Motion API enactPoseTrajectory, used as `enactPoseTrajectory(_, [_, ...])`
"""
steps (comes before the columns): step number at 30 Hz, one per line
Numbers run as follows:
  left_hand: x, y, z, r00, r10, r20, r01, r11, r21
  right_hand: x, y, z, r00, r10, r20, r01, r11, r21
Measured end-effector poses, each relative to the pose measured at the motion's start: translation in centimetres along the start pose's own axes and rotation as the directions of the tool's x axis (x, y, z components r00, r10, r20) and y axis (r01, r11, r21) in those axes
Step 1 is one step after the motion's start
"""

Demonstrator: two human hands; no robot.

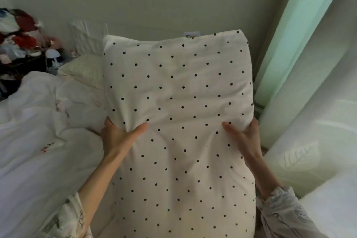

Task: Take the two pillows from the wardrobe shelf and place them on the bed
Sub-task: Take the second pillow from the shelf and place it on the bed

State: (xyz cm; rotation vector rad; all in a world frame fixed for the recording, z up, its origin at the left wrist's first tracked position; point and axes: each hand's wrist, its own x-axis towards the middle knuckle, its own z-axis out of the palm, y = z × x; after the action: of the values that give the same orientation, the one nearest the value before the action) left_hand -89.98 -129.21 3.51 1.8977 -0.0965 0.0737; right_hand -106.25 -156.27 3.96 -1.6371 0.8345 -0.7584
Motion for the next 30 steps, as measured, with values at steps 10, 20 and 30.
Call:
enactPoseTrajectory(10, [9.5, 3.2, 10.2, 0.991, -0.104, -0.080, 0.104, 0.995, 0.000, 17.6, -1.1, 3.6, 0.995, -0.029, 0.098, 0.031, 0.999, -0.015])
enactPoseTrajectory(20, [24.2, 2.3, 19.3, 0.982, -0.143, -0.123, 0.134, 0.988, -0.075, 35.5, -0.8, 12.6, 0.983, -0.023, 0.180, 0.037, 0.997, -0.072])
enactPoseTrajectory(30, [40.7, 0.8, 27.1, 0.917, -0.346, -0.200, 0.331, 0.938, -0.105, 52.8, -2.3, 24.7, 0.967, -0.037, 0.254, 0.080, 0.984, -0.161])
